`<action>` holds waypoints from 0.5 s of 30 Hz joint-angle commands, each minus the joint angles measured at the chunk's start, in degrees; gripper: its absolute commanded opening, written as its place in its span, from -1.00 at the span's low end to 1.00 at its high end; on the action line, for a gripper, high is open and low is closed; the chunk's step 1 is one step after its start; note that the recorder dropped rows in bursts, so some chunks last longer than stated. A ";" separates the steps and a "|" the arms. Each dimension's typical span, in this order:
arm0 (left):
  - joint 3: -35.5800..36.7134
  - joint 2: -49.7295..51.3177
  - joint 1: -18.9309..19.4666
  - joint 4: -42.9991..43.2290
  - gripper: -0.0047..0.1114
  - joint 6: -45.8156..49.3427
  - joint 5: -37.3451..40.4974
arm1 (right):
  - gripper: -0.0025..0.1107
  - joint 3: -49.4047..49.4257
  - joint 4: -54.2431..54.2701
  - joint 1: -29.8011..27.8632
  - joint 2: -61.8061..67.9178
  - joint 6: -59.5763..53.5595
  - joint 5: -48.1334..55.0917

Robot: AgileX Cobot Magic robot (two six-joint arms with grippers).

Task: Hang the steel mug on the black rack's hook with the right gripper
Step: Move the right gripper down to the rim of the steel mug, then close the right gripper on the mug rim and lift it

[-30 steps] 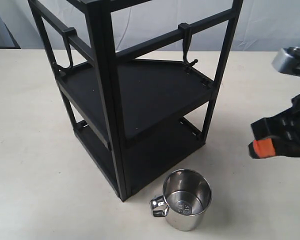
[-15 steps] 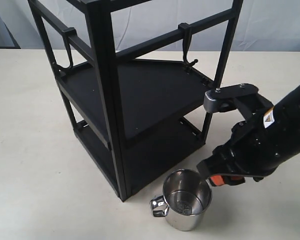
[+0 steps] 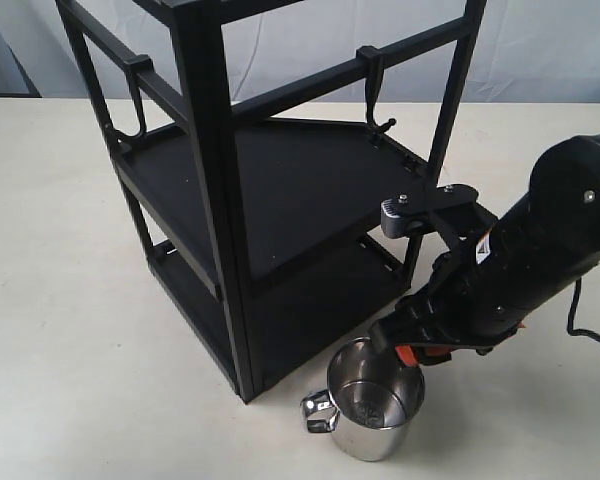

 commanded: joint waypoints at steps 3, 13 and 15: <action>0.02 -0.27 -0.27 0.04 -0.89 -0.14 -0.30 | -0.10 -0.38 -0.44 0.21 0.90 -0.51 -2.07; 0.02 -0.27 -0.27 0.04 -0.89 -0.14 -0.30 | -0.26 -0.38 0.54 0.21 4.78 -0.61 -2.67; 0.02 -0.27 -0.27 0.04 -0.89 -0.14 -0.30 | -0.82 -0.38 0.67 0.21 4.88 -0.61 -3.33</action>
